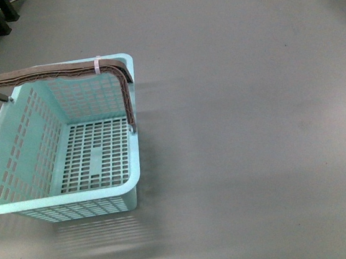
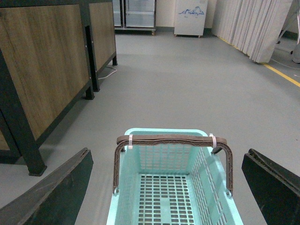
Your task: Pick lemon and mango into basket
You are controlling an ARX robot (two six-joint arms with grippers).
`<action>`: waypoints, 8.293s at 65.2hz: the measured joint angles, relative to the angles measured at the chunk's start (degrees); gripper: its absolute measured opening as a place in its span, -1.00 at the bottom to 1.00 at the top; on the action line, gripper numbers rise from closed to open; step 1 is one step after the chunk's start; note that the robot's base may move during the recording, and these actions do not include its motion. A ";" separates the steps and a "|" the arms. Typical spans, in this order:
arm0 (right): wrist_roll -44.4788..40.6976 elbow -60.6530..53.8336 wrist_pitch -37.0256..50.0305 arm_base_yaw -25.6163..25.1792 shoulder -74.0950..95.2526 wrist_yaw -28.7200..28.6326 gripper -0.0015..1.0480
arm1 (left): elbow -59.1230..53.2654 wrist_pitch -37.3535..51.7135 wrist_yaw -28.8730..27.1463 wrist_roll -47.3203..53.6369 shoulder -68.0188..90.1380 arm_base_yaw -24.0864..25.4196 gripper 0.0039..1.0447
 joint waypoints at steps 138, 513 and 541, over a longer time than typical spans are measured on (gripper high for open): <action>0.00 0.00 0.00 0.00 0.00 -0.02 0.83 | 77.02 32.72 -4.66 -79.32 139.80 -5.99 0.34; 0.00 0.00 0.02 -0.02 0.00 -0.15 0.83 | 36.61 8.39 -9.05 -89.09 58.97 -3.21 -0.74; -0.02 0.00 0.04 -0.02 0.00 -0.09 0.83 | 36.61 8.39 -9.07 -89.00 58.97 -3.19 -0.74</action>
